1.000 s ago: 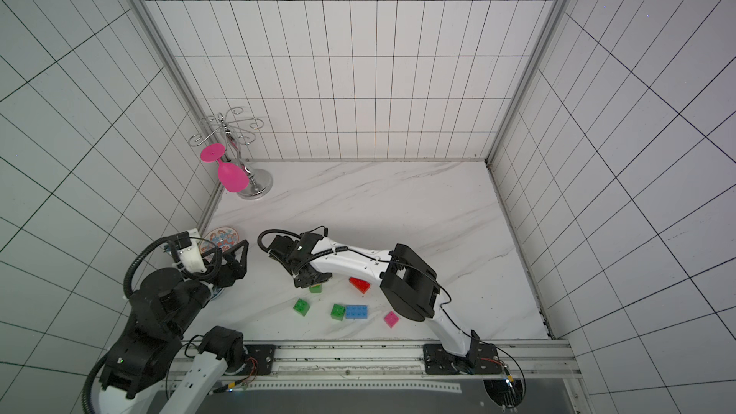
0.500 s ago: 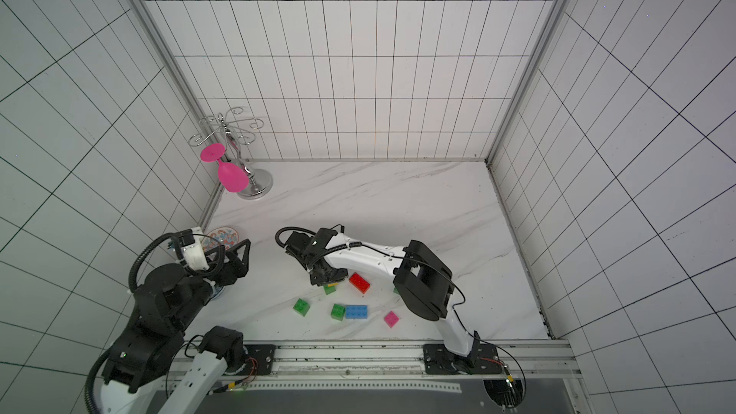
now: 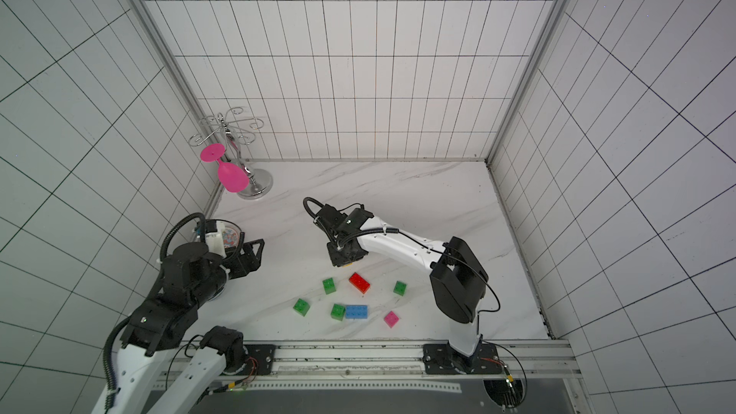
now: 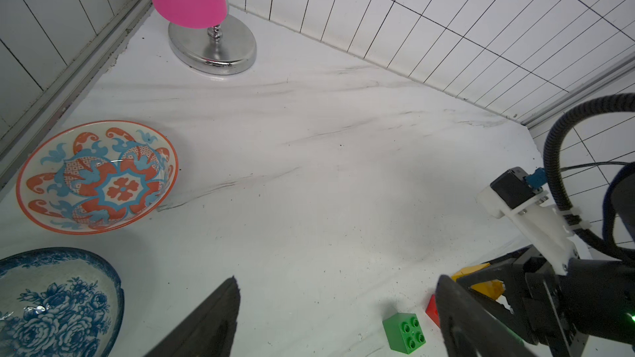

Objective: Assemble the letter r with lego
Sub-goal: Adjust the lego brick at the center of the board.

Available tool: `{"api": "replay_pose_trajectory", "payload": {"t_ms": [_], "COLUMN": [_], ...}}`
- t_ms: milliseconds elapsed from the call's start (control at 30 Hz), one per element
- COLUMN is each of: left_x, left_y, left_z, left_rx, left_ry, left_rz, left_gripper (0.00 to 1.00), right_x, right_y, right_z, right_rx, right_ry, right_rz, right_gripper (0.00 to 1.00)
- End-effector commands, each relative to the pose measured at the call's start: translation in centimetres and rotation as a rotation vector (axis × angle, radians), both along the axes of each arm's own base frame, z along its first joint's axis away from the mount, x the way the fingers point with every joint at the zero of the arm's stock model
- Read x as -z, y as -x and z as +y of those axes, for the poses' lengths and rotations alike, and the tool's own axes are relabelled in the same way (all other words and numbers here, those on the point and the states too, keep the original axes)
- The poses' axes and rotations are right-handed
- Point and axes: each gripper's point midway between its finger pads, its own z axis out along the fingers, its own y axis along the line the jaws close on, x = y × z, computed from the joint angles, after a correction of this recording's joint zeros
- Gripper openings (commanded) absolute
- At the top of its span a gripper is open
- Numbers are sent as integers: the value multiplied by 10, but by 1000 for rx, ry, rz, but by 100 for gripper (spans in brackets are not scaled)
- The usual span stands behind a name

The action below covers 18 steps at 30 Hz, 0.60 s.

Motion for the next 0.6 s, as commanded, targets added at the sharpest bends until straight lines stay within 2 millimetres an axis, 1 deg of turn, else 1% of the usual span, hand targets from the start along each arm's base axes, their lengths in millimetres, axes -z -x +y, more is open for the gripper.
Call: {"api": "replay_pose_trajectory", "payload": {"t_ms": [0, 67, 200, 367, 433, 500, 567], "left_x": [-5, -4, -2, -2, -1, -1, -1], "left_y": [0, 0, 0, 0, -1, -1, -1], "left_z": [-2, -4, -5, -6, -6, -6, -6], "left_rx": [9, 21, 33, 34, 33, 34, 34], "left_ry": [8, 7, 6, 5, 4, 5, 3], "left_rz": [-12, -5, 9, 9, 11, 11, 10], "left_gripper": [89, 89, 89, 89, 89, 89, 89], "right_x": [19, 37, 57, 77, 82, 83, 81], "right_y": [-10, -19, -30, -33, -34, -34, -34], "right_z": [-2, -4, 1, 7, 8, 9, 8], "right_rx": [-24, 5, 7, -1, -4, -3, -2], "right_ry": [45, 76, 115, 138, 140, 136, 135], "right_rz": [67, 94, 102, 131, 136, 135, 130], "right_gripper": [0, 0, 6, 18, 26, 36, 49]}}
